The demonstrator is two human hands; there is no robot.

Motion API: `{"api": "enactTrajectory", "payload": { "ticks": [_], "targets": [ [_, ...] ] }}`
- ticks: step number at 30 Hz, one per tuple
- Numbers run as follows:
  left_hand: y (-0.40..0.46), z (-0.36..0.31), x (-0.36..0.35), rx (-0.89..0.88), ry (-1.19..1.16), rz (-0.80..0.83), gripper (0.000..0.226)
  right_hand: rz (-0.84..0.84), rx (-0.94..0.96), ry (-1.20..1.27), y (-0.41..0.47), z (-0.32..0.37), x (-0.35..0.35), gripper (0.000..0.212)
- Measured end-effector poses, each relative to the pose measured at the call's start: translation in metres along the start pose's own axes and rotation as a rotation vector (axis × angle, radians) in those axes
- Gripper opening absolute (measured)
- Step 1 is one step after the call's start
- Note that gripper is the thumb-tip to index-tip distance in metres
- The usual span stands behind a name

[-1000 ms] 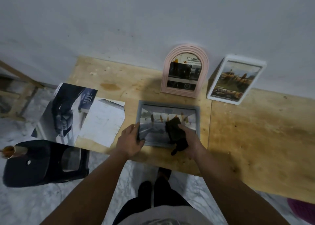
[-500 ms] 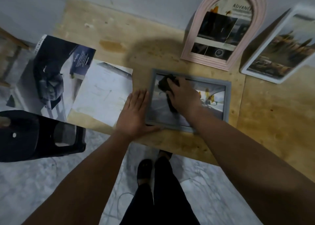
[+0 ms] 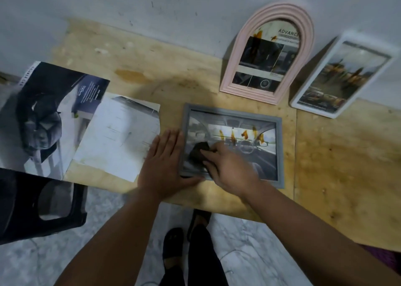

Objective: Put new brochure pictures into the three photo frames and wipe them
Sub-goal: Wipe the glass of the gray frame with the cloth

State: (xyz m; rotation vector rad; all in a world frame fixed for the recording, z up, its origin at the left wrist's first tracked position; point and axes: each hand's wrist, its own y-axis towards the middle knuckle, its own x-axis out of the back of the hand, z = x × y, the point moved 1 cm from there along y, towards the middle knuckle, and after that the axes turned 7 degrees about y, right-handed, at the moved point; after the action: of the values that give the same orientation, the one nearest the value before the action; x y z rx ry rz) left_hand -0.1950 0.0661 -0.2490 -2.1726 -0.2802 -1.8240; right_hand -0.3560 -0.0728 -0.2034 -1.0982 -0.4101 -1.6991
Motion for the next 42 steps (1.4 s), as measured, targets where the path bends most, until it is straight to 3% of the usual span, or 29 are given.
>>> {"api": "enactTrajectory", "payload": {
  "ticks": [2, 4, 7, 10, 13, 16, 20, 23, 25, 27, 29, 31, 35, 37, 40, 42],
  "targets": [
    [0.000, 0.000, 0.000, 0.003, -0.007, 0.003, 0.131, 0.075, -0.008, 0.156, 0.002, 0.000, 0.018, 0.035],
    [0.001, -0.001, 0.001, 0.010, -0.020, 0.000, 0.132, 0.014, -0.035, 0.246, 0.021, -0.003, 0.043, 0.033],
    [0.001, -0.003, 0.003, 0.022, -0.031, -0.004, 0.133, -0.180, -0.031, 0.107, 0.057, -0.017, 0.059, 0.036],
    [-0.001, -0.003, 0.004, 0.023, -0.029, 0.005, 0.133, -0.176, -0.055, -0.121, 0.070, -0.017, 0.032, 0.036],
    [-0.001, -0.003, 0.003, 0.028, -0.036, 0.013, 0.133, -0.220, -0.056, -0.135, 0.056, -0.007, 0.010, 0.033],
    [0.000, -0.002, 0.003, 0.023, -0.030, 0.004, 0.131, -0.160, 0.002, -0.120, 0.027, -0.001, 0.001, 0.036],
    [0.000, -0.003, 0.004, 0.016, -0.039, 0.003, 0.133, 0.047, -0.014, 0.008, -0.009, 0.005, -0.001, 0.037],
    [0.000, -0.002, 0.004, 0.008, -0.041, 0.003, 0.133, 0.038, -0.242, 0.565, -0.017, 0.011, 0.020, 0.022],
    [0.000, -0.001, 0.005, 0.004, -0.039, 0.010, 0.133, -0.120, -0.540, 1.087, -0.020, 0.011, 0.037, 0.014],
    [0.001, -0.001, 0.004, 0.008, -0.038, 0.008, 0.134, -0.167, -0.752, 1.679, -0.024, 0.004, 0.043, 0.017],
    [0.001, -0.002, 0.004, 0.009, -0.038, 0.012, 0.134, -0.110, -0.693, 2.061, -0.030, 0.000, 0.038, 0.031],
    [0.002, -0.002, 0.002, 0.011, -0.048, 0.007, 0.134, -0.122, -0.579, 2.192, -0.031, -0.001, 0.030, 0.041],
    [0.002, -0.002, 0.002, 0.015, -0.067, 0.008, 0.135, -0.276, -0.613, 2.145, -0.013, 0.001, 0.036, 0.049],
    [0.001, -0.002, 0.003, 0.018, -0.066, 0.009, 0.136, -0.345, -0.616, 1.916, 0.003, 0.002, 0.049, 0.042],
    [0.001, -0.002, 0.003, 0.018, -0.062, 0.010, 0.136, -0.517, -0.463, 1.038, 0.034, -0.003, 0.061, 0.020],
    [0.001, -0.003, 0.003, 0.016, -0.067, 0.007, 0.136, -0.471, -0.265, 0.396, 0.051, -0.009, 0.053, 0.029]
  ]
}}
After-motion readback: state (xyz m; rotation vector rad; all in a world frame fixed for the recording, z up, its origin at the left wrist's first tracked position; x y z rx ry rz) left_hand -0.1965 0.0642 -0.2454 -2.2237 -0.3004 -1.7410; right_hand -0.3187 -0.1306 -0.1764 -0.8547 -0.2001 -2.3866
